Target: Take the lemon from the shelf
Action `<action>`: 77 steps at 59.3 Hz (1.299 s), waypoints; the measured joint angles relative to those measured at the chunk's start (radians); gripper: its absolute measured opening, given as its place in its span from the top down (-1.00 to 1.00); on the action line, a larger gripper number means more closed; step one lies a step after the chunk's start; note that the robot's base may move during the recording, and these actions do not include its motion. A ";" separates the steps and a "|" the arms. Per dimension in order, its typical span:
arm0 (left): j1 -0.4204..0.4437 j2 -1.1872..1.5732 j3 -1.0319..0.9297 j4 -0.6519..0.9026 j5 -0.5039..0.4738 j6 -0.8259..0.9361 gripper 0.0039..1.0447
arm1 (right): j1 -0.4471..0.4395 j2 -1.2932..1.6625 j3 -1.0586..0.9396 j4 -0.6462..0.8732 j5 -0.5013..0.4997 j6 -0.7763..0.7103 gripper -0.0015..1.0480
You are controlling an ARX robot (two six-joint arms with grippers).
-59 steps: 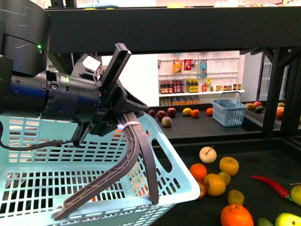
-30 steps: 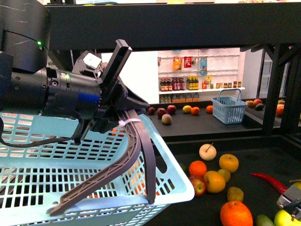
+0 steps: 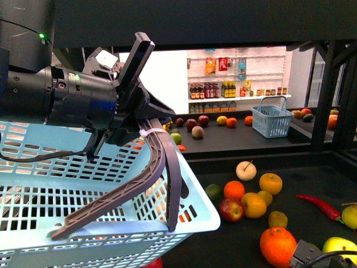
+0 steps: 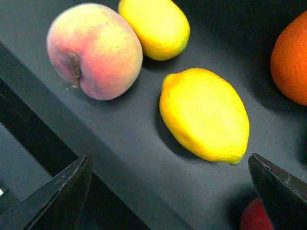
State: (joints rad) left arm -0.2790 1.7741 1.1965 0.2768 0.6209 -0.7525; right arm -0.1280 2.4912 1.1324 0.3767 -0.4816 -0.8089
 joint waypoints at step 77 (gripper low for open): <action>0.000 0.000 0.000 0.000 0.000 0.000 0.85 | 0.033 0.245 0.294 -0.010 0.025 -0.109 -0.52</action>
State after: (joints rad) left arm -0.2787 1.7744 1.1965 0.2768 0.6209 -0.7525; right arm -0.0948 2.7365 1.4265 0.3668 -0.4564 -0.9180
